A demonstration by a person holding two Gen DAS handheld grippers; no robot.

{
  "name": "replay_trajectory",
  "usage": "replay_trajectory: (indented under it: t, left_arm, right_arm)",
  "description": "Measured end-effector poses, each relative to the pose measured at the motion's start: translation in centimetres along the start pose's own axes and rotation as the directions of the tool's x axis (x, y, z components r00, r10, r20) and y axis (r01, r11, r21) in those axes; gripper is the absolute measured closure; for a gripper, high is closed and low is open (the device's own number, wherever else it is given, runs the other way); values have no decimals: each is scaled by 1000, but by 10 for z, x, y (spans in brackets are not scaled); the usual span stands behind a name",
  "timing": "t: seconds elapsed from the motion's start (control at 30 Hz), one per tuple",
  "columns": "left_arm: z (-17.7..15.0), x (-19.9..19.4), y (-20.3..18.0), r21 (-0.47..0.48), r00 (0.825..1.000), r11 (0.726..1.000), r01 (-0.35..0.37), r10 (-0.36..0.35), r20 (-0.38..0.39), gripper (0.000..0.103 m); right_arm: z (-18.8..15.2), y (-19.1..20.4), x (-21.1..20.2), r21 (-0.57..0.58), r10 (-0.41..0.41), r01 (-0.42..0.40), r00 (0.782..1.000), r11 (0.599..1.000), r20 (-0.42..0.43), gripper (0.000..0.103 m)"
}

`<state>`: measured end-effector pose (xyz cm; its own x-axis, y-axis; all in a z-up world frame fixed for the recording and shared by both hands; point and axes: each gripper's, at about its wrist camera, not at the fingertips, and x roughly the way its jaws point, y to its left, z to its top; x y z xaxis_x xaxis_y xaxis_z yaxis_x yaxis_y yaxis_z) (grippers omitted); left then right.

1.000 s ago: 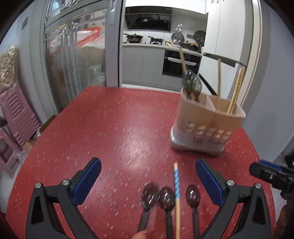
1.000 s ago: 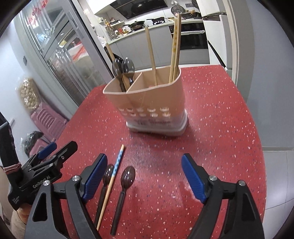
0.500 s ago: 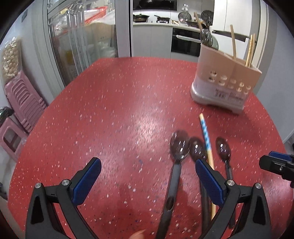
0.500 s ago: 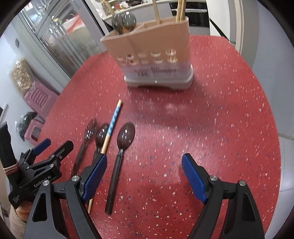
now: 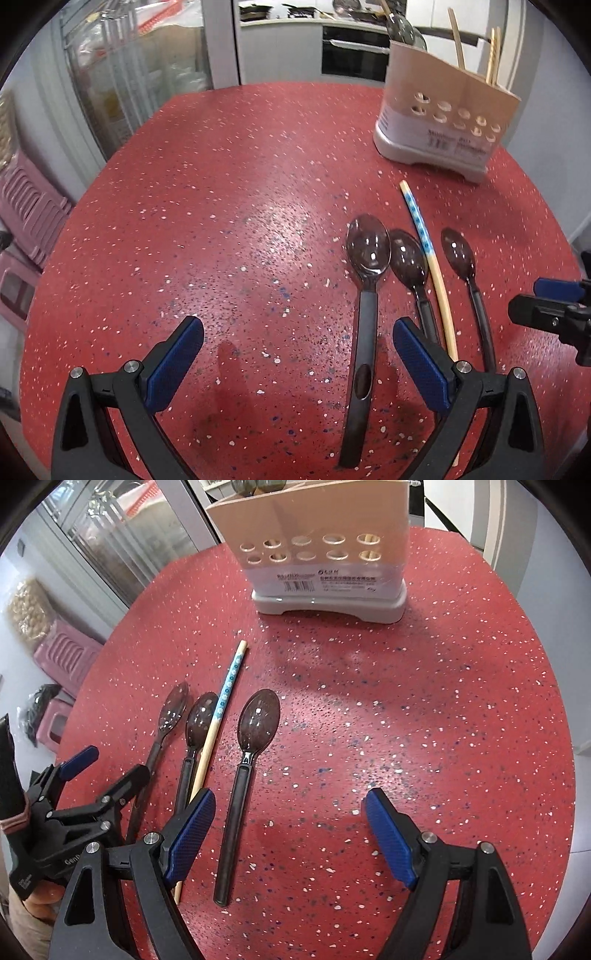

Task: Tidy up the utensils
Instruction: 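Move both tools back over the remaining spoons and blue chopstick, then grasp a dark spoon with the right tool while the left tool grasps another dark spoon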

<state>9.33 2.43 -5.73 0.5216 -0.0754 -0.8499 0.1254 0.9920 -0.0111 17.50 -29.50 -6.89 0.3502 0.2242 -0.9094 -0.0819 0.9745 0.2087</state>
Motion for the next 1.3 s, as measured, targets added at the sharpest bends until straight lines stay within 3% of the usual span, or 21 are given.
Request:
replay_trajectory:
  t: [0.3,0.7,0.8,0.97,1.03,1.2,1.3]
  left_arm:
    - [10,17,5,31,999,999,8,-7,-49,0]
    - [27,28,-1,75,997,996,49,-45,-61,0]
    - [32,29,-8,99,996,993,62,-56,-64,0]
    - [41,29,-20,148,992,985,92,-78,-96,13]
    - [45,30,-24,163,990,982,95,-76,-118,13]
    - [52,33,-30,174,983,978,116,-89,-160,19]
    - [53,32,-38,186,981,974,127,-96,-169,28]
  right_arm:
    - [9,23,19,-35,-37,34,997,999,-63,26]
    - [16,64,36,-208,-195,175,978,962,-80,58]
    - [16,69,36,-231,-190,165,978,959,-88,67]
    - [19,68,35,-237,-181,153,978,959,-99,85]
    - [22,58,32,-234,-168,141,981,962,-101,89]
    - [20,46,27,-225,-134,111,987,968,-93,90]
    - [17,40,24,-214,-108,87,990,973,-88,91]
